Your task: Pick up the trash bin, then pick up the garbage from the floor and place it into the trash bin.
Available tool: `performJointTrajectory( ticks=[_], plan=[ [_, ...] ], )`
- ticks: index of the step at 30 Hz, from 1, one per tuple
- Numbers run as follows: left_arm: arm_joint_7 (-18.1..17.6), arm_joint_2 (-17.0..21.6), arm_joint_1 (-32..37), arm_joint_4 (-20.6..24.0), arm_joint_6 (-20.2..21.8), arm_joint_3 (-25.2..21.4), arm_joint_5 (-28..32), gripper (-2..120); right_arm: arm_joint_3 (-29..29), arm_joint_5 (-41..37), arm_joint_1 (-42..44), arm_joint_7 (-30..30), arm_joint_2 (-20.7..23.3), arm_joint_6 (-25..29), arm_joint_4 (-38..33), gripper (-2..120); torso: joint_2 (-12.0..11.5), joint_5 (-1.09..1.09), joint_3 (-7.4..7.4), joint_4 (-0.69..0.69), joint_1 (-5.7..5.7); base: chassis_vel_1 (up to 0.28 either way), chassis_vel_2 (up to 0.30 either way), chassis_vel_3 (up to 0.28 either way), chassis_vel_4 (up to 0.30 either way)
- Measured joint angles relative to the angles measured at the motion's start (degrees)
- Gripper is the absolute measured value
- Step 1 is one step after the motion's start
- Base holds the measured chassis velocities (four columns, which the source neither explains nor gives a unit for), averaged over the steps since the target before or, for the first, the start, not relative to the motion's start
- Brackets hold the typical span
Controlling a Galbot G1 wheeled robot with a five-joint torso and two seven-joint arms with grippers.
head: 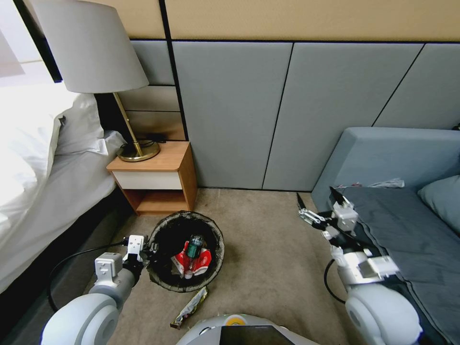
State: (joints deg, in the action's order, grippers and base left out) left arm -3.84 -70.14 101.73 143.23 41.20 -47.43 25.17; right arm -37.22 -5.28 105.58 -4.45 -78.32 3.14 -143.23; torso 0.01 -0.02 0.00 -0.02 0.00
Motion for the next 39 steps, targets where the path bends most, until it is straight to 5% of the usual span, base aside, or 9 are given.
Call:
performJointTrajectory(
  ticks=[39],
  plan=[
    [0.39, 0.66, -3.26, 0.0, 0.98, 0.94, 1.86, 2, 4.85, 5.39, 0.28, -3.95, -5.18, 0.36, 0.59, 100, -0.01, 0.02, 0.0, 0.03, 0.0, 0.011, 0.011, 0.011, 0.013]
  ],
)
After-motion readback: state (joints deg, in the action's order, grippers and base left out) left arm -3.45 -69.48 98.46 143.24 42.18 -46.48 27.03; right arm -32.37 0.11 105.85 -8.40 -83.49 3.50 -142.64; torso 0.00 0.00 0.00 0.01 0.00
